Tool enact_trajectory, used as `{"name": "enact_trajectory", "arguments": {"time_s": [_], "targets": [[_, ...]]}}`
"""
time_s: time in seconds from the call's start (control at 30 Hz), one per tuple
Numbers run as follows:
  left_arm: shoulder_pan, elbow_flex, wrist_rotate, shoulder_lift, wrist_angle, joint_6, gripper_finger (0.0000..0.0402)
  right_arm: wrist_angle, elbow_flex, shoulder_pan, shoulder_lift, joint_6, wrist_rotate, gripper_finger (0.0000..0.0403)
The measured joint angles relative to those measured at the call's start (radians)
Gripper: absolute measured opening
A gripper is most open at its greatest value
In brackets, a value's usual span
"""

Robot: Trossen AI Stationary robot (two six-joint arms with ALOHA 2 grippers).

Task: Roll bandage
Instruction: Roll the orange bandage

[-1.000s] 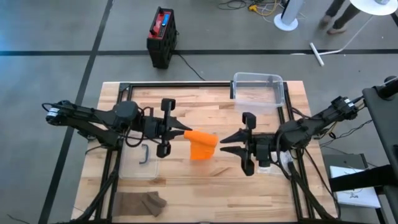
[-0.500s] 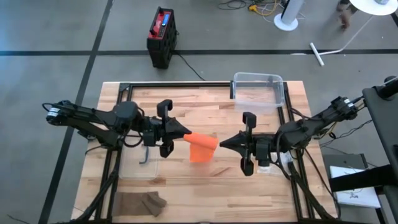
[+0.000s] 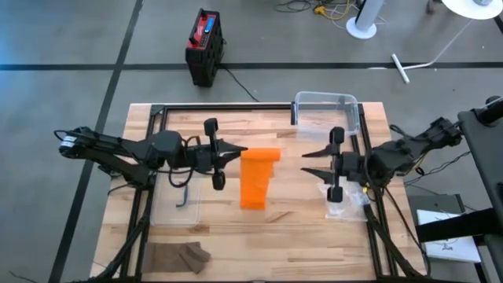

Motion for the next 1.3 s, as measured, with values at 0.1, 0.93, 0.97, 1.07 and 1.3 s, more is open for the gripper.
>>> {"name": "enact_trajectory", "arguments": {"time_s": [0.1,0.93,0.97,1.07,1.3], "targets": [[0.0,0.0,-0.041,0.002,-0.025,-0.069,0.0002,0.112,-0.058,-0.047,0.006,-0.057,0.002,0.0217],[0.001,0.011,0.066,-0.003,-0.069,-0.545,0.0006,0.219,0.144,-0.169,0.363,-0.586,-0.12,0.0314],[0.001,0.011,0.066,-0.003,-0.069,-0.53,0.0006,0.22,0.145,-0.169,0.365,-0.582,-0.12,0.0305],[0.001,0.011,0.067,-0.003,-0.073,-0.504,0.0006,0.225,0.148,-0.172,0.365,-0.533,-0.12,0.0274],[0.002,0.011,0.067,-0.005,-0.071,-0.485,0.0006,0.204,0.148,-0.177,0.357,-0.487,-0.124,0.0207]]}}
